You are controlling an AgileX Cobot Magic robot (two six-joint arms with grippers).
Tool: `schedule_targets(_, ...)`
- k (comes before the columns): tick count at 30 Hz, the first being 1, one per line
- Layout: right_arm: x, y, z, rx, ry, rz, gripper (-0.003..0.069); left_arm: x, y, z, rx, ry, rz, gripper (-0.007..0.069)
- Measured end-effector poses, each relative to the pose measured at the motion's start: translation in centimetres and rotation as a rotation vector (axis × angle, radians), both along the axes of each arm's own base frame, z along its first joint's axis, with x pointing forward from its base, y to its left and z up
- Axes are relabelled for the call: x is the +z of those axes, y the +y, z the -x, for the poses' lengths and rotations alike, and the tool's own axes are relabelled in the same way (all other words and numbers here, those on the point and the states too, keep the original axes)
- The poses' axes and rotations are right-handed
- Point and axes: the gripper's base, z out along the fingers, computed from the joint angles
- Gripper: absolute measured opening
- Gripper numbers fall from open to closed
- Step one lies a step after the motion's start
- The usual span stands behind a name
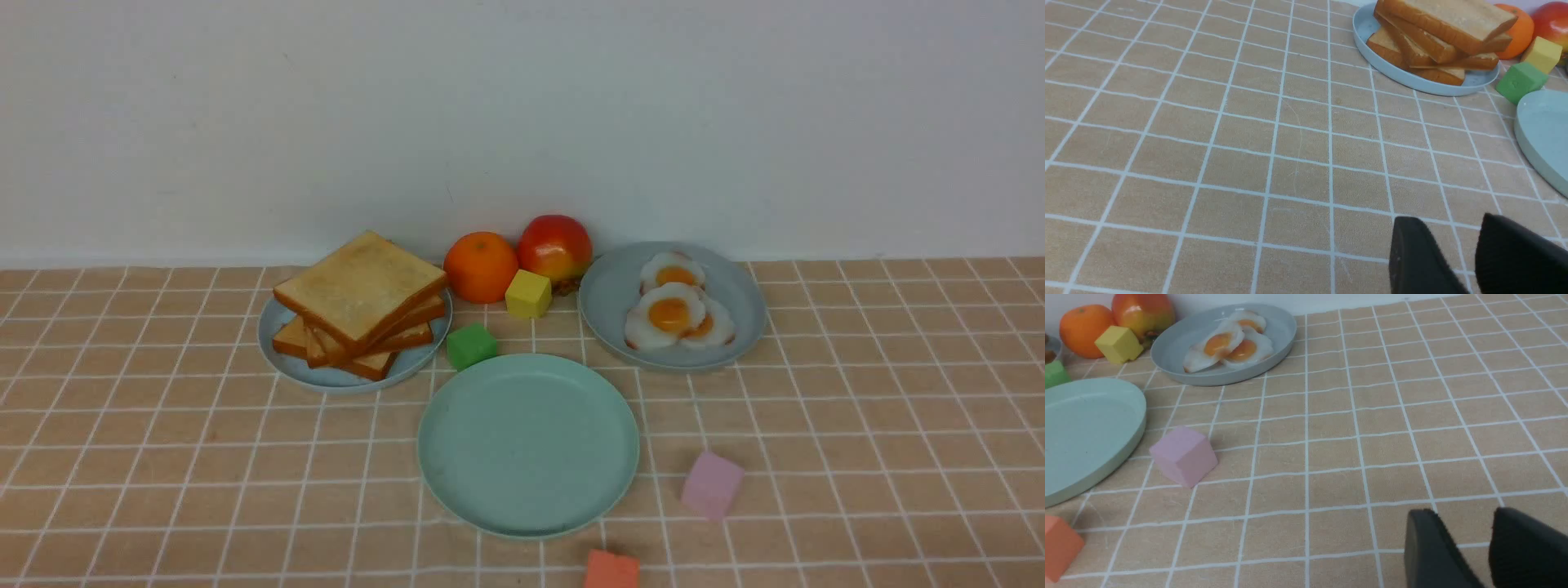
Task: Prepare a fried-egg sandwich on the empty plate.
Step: Use the left arm to grab a slice of bread
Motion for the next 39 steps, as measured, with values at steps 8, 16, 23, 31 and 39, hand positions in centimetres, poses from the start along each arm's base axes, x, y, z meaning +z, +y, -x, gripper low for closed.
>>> schedule_targets(8,0.0,0.0,0.0,0.0,-0.001,0.0,0.0239,0.0,0.0,0.0,0.0,0.0,0.0,0.0238)
schedule_targets(16,0.0,0.0,0.0,0.0,-0.001,0.0,0.0239,0.3,0.0,-0.1,-0.001,-0.036,0.012,0.0238)
schedule_targets(23,0.0,0.0,0.0,0.0,-0.001,0.0,0.0239,2.6,-0.3,-0.4,0.057,-0.249,0.598,0.0238)
schedule_targets(31,0.0,0.0,0.0,0.0,-0.001,0.0,0.0239,5.1,-0.1,-0.3,0.068,-0.354,0.737,0.018)
schedule_targets(39,0.0,0.0,0.0,0.0,-0.003,0.0,0.0239,11.2,-1.2,-3.3,-0.015,-0.009,0.37,-0.0013)
